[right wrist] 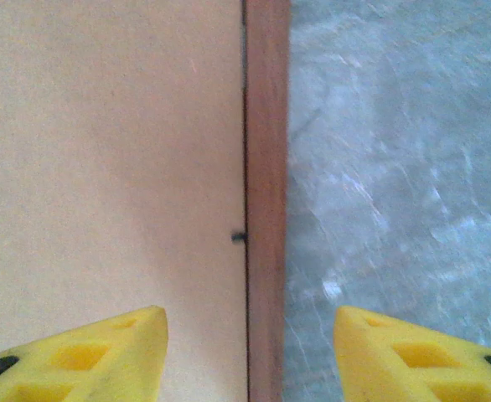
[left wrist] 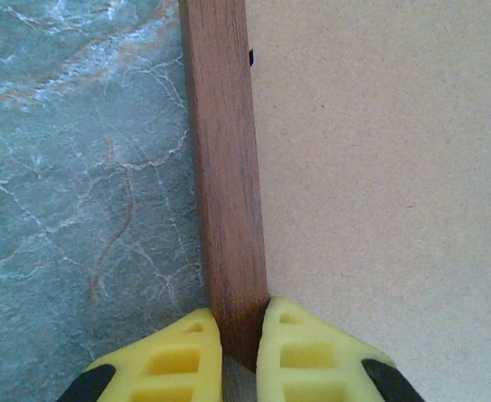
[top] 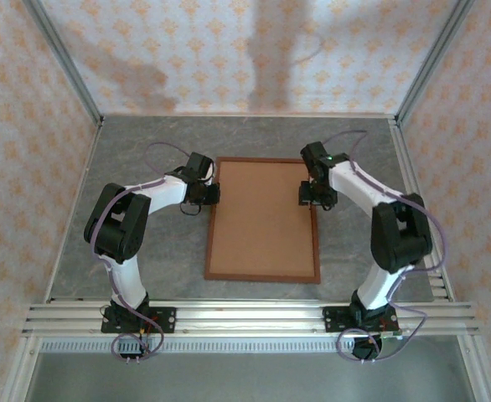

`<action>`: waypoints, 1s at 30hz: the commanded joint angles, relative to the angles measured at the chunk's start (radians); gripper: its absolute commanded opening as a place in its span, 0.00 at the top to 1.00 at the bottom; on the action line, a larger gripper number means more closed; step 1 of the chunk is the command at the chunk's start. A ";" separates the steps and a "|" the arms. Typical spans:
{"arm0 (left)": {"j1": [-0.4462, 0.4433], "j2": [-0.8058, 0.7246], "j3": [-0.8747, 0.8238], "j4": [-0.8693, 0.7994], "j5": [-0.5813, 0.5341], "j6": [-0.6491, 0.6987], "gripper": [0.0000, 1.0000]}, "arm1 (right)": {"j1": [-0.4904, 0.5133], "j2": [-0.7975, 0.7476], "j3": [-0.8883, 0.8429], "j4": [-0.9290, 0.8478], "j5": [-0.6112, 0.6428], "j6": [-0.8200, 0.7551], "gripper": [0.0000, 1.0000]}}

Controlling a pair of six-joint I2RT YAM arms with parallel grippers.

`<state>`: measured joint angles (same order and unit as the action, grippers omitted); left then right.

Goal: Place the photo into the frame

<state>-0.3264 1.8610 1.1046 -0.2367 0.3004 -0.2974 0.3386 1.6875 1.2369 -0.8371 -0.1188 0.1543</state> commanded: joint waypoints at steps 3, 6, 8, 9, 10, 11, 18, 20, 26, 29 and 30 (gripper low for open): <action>-0.002 0.006 -0.001 -0.098 -0.048 0.008 0.89 | 0.006 -0.152 -0.163 -0.124 0.003 0.073 0.48; -0.002 0.005 0.000 -0.098 -0.049 0.006 0.88 | 0.020 -0.211 -0.245 -0.140 -0.040 0.122 0.52; -0.002 0.003 0.000 -0.096 -0.054 0.006 0.88 | 0.030 -0.240 -0.291 -0.143 -0.051 0.147 0.54; -0.002 0.003 -0.001 -0.095 -0.055 0.006 0.88 | 0.034 -0.254 -0.313 -0.140 -0.054 0.160 0.55; -0.002 0.003 0.000 -0.095 -0.055 0.006 0.88 | 0.038 -0.263 -0.330 -0.131 -0.063 0.168 0.56; -0.002 0.004 0.000 -0.095 -0.054 0.007 0.88 | 0.040 -0.265 -0.351 -0.115 -0.080 0.177 0.57; -0.001 0.004 0.002 -0.097 -0.050 0.007 0.88 | 0.058 -0.208 -0.379 -0.045 -0.099 0.187 0.59; -0.002 0.003 -0.002 -0.093 -0.049 0.007 0.88 | 0.057 -0.190 -0.379 -0.033 -0.095 0.182 0.59; -0.002 0.009 -0.001 -0.090 -0.041 0.005 0.88 | 0.057 -0.144 -0.380 0.001 -0.108 0.177 0.60; -0.002 0.012 -0.001 -0.091 -0.040 0.006 0.89 | 0.059 -0.130 -0.395 0.018 -0.118 0.180 0.60; -0.002 0.013 0.000 -0.091 -0.040 0.006 0.89 | 0.060 -0.127 -0.400 0.024 -0.126 0.181 0.61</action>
<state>-0.3271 1.8610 1.1091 -0.2436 0.2897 -0.2974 0.3920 1.5280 0.8612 -0.8509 -0.2451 0.3218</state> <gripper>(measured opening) 0.119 0.397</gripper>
